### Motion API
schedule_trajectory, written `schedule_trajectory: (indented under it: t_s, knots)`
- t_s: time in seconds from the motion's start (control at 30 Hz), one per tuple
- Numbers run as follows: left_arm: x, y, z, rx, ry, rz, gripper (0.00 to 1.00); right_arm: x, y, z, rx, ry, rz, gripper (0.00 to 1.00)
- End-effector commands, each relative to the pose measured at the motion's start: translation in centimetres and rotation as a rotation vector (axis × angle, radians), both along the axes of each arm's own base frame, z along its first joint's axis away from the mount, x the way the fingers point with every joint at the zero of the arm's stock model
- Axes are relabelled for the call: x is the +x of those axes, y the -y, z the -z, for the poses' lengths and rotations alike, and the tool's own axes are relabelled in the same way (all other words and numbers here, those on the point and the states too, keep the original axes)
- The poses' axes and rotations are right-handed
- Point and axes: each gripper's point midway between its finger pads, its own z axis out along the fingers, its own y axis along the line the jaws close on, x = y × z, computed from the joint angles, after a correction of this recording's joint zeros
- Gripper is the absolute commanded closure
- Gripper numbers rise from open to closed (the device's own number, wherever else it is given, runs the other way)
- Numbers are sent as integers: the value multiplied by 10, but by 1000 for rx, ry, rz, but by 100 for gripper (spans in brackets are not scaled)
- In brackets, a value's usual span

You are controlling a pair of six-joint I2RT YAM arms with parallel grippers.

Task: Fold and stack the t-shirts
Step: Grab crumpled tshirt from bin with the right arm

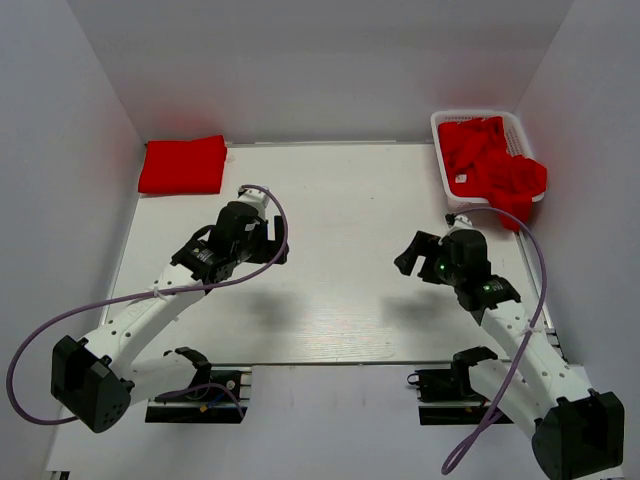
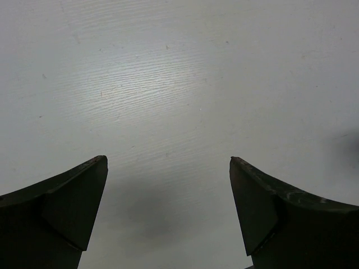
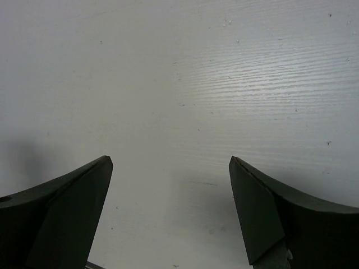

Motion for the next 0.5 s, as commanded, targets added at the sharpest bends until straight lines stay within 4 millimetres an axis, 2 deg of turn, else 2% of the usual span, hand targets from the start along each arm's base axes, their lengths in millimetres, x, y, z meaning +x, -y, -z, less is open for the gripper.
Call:
schedule_trajectory:
  t_s: [0.0, 0.17, 0.27, 0.3, 0.33, 0.37, 0.4, 0.47]
  knots:
    - [-2, -9, -3, 17, 12, -29, 0, 10, -7, -9, 30, 43, -12, 10]
    - [-3, -10, -8, 1, 24, -35, 0, 21, -8, -12, 18, 65, -20, 10]
    - [-3, -10, -6, 1, 24, -35, 0, 39, 2, -21, -74, 89, 3, 10]
    - [-3, -10, -6, 1, 24, -35, 0, 47, 2, -18, -106, 55, -4, 10]
    - [-3, -10, -6, 1, 24, -35, 0, 64, 15, -32, -190, 96, 35, 10]
    - [-1, -9, -11, -6, 34, -35, 0, 78, 16, -56, -199, 138, 49, 10]
    - [-2, -6, -7, -6, 21, -26, 0, 78, 21, -40, -257, 56, 36, 10]
    - [1, -4, -11, 11, 24, -2, 0, 116, 28, -66, -302, 59, 91, 10]
